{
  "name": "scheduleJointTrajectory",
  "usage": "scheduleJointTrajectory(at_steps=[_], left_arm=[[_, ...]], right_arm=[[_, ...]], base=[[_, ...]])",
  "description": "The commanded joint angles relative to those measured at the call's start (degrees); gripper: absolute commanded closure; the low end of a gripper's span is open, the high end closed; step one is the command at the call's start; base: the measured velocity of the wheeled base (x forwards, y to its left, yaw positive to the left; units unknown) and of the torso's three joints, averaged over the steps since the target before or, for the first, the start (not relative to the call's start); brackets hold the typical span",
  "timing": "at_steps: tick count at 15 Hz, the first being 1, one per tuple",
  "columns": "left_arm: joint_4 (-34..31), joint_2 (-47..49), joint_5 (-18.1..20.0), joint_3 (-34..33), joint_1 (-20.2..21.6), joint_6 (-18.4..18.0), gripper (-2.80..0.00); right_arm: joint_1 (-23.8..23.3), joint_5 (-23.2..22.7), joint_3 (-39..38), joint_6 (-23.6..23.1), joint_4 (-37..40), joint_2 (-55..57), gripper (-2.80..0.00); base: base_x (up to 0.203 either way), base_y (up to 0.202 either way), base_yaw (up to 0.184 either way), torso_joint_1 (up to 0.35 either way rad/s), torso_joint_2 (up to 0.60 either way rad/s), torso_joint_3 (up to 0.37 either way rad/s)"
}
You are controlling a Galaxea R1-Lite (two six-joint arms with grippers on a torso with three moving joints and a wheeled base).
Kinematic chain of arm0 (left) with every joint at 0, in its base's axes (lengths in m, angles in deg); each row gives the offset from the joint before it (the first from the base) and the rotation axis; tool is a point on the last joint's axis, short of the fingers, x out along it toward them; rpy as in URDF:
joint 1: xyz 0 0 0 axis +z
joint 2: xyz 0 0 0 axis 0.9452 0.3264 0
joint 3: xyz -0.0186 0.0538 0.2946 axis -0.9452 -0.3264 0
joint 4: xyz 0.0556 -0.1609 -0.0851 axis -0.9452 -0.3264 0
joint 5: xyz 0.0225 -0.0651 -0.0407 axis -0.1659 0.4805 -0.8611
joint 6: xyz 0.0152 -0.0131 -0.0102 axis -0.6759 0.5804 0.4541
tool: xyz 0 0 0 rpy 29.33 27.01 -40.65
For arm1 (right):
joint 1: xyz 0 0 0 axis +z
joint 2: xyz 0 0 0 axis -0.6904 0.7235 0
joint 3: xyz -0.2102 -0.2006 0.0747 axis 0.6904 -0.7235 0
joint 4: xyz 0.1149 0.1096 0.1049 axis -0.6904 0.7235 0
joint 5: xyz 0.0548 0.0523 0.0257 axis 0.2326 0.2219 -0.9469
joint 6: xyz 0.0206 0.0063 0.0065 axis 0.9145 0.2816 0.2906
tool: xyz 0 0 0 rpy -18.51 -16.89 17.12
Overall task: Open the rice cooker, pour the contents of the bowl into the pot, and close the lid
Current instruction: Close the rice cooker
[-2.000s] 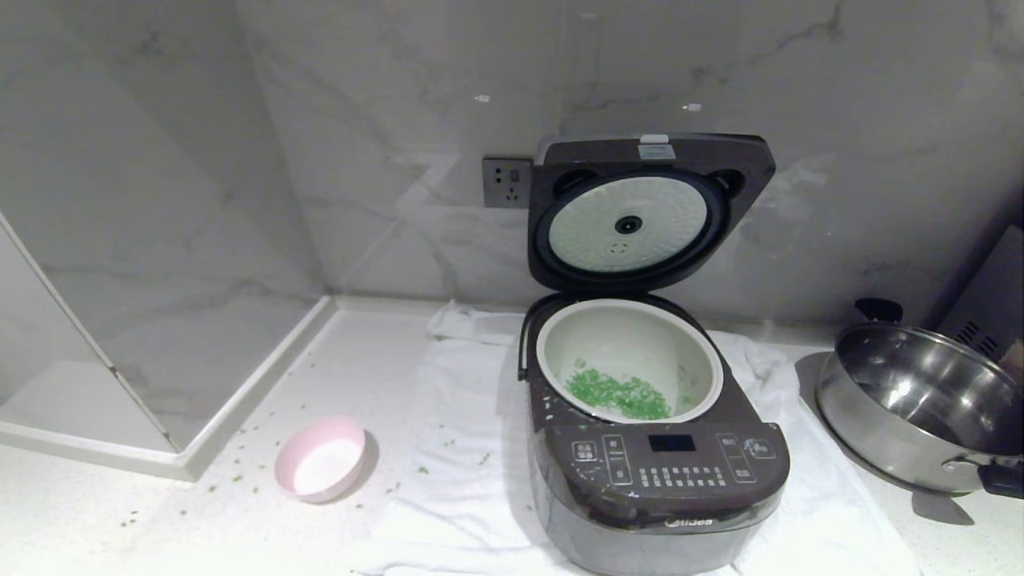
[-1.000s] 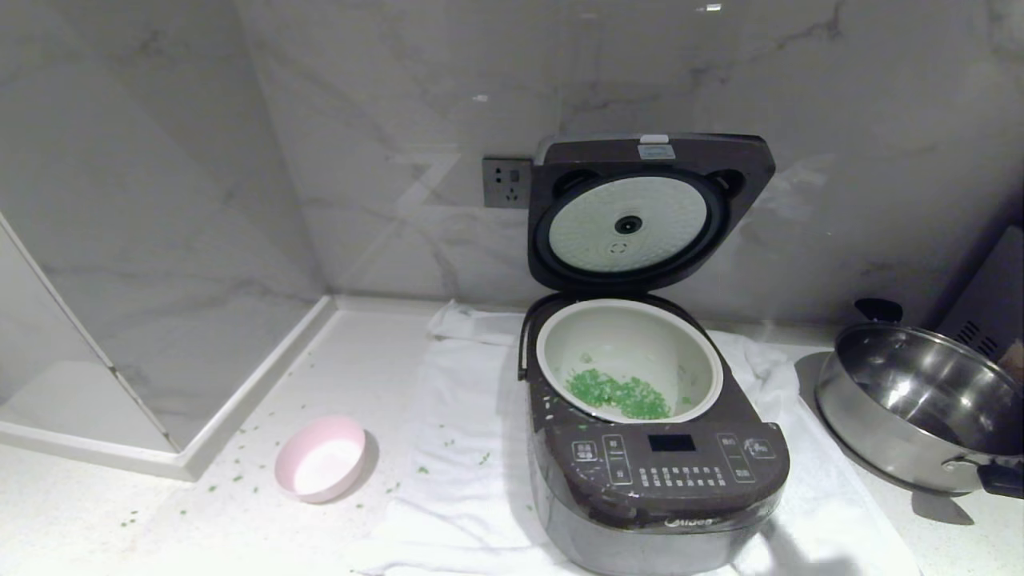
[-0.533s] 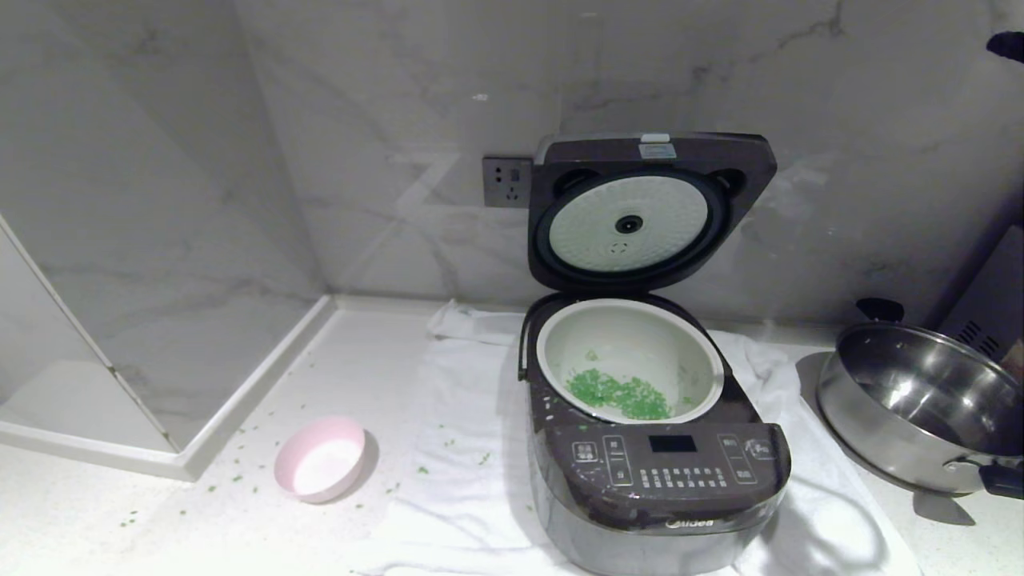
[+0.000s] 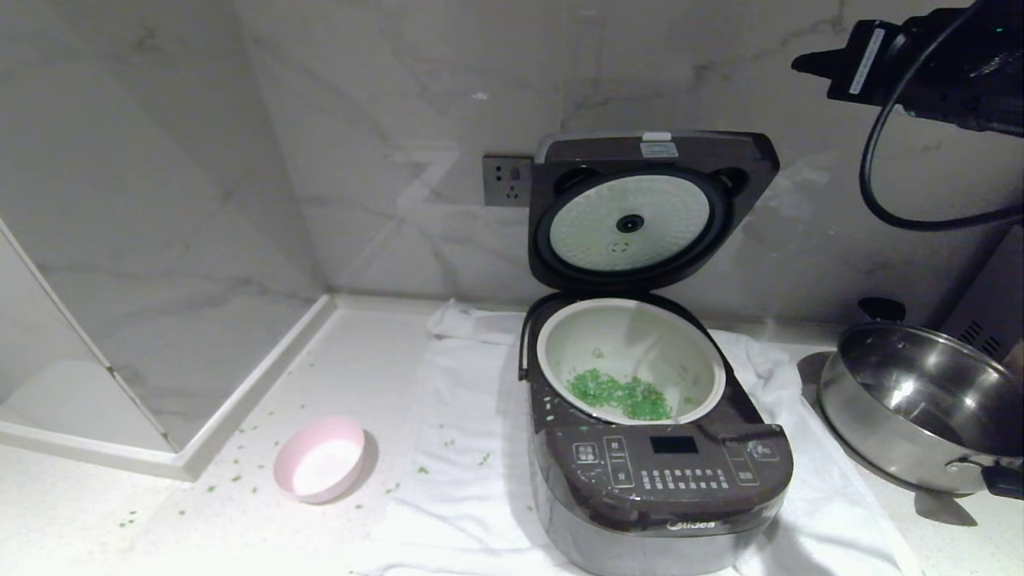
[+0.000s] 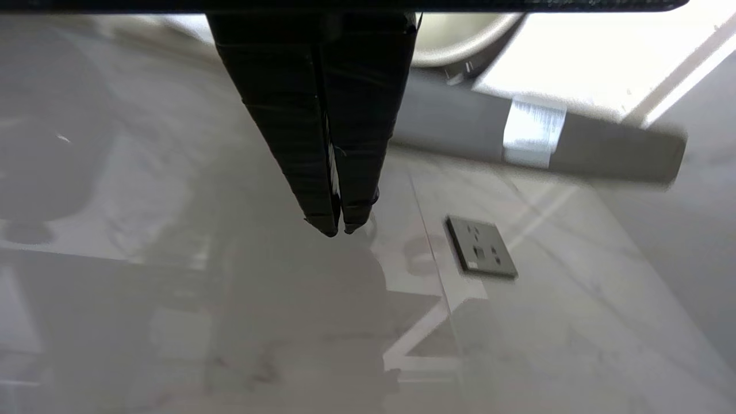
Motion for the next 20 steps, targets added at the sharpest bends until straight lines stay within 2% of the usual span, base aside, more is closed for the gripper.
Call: scheduleJointTrajectory(at_steps=[1,11,15,20], left_arm=[[0.1,0.0,0.0,-0.7,0.0,0.0,0.00],[0.0,0.1,0.0,-0.8,0.0,0.0,0.00],[0.1,0.0,-0.1,-0.7,0.0,0.3,0.00],[0.1,0.0,-0.5,-0.8,0.0,0.3,0.00]], right_arm=[[0.5,0.1,4.8,2.3,0.1,6.6,0.00],[0.5,0.4,4.3,3.1,0.2,10.5,0.00],[1.6,0.3,-2.2,3.4,0.2,6.6,0.00],[5.3,0.2,-14.5,4.8,0.1,-2.9,0.00]], base=[[0.000,0.000,0.000,0.000,0.00,0.000],[0.000,0.000,0.000,0.000,0.00,0.000],[0.000,0.000,0.000,0.000,0.00,0.000],[0.000,0.000,0.000,0.000,0.00,0.000]])
